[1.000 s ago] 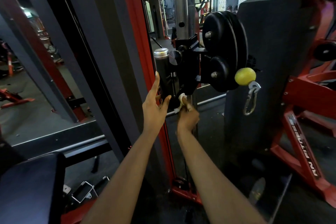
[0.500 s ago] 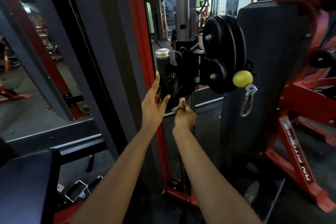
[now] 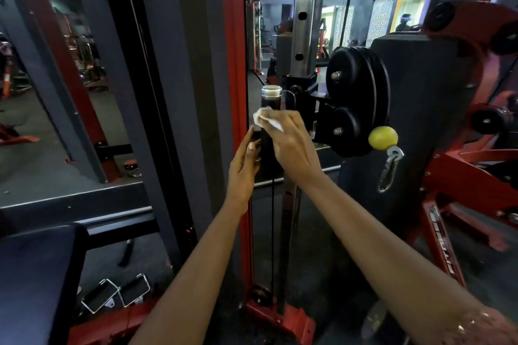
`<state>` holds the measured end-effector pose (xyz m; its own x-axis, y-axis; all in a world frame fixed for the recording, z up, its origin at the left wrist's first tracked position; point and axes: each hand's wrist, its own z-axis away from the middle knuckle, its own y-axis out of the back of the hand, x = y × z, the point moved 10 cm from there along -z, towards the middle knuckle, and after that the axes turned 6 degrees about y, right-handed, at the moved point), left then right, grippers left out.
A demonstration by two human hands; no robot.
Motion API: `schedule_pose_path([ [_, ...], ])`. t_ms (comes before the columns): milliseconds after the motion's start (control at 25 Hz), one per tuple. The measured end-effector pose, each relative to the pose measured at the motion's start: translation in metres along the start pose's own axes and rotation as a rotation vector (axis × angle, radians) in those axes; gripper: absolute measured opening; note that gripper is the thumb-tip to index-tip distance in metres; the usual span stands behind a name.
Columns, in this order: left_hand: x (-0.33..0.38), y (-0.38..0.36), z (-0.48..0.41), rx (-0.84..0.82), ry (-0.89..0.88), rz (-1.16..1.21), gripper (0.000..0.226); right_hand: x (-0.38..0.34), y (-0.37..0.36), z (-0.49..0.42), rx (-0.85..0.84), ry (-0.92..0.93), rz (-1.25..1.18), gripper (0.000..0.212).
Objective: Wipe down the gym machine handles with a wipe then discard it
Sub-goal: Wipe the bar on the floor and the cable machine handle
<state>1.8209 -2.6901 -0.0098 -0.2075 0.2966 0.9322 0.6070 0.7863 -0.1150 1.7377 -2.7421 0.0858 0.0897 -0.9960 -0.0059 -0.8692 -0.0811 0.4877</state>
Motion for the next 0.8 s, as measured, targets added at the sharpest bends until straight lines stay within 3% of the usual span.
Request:
schedule_pose_path([
  [240, -0.012, 0.015, 0.0, 0.127, 0.06, -0.007, 0.038, -0.014, -0.035, 0.058, -0.098, 0.195, 0.152, 0.034],
  [480, -0.013, 0.004, 0.002, 0.099, 0.062, -0.074, 0.04, 0.008, -0.056, 0.086, -0.304, 0.036, 0.02, 0.037],
  [560, -0.005, -0.002, 0.002, 0.094, 0.02, -0.1, 0.043, 0.017, -0.026, 0.088, -0.142, -0.013, 0.022, 0.031],
  [680, 0.003, -0.005, 0.001, 0.165, -0.033, -0.144, 0.047, 0.066, 0.021, 0.06, 0.197, -0.449, -0.219, 0.034],
  [800, 0.003, -0.005, 0.003, 0.231, -0.088, -0.197, 0.049, 0.081, 0.011, 0.019, 0.251, -0.675, -0.596, 0.031],
])
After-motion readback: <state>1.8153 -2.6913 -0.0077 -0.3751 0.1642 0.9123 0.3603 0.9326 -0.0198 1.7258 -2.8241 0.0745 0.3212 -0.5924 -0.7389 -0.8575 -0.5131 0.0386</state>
